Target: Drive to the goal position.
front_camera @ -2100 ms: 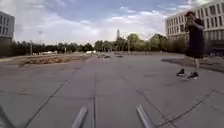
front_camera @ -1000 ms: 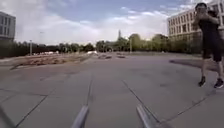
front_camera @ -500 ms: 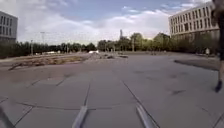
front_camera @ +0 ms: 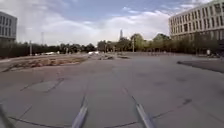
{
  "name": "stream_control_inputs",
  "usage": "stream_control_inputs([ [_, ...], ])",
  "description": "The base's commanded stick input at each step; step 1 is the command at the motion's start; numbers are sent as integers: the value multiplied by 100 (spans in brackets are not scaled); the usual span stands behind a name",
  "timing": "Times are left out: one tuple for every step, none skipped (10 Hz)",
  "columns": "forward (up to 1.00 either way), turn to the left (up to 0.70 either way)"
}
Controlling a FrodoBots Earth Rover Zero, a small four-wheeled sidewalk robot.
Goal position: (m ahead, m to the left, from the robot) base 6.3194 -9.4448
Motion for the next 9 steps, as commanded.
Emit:
stream_control_inputs([
  [70,-14],
  [70,-14],
  [70,-14],
  [70,-14],
  [70,-14],
  [70,-14],
  [70,-14],
  [70,-14],
  [70,-14],
])
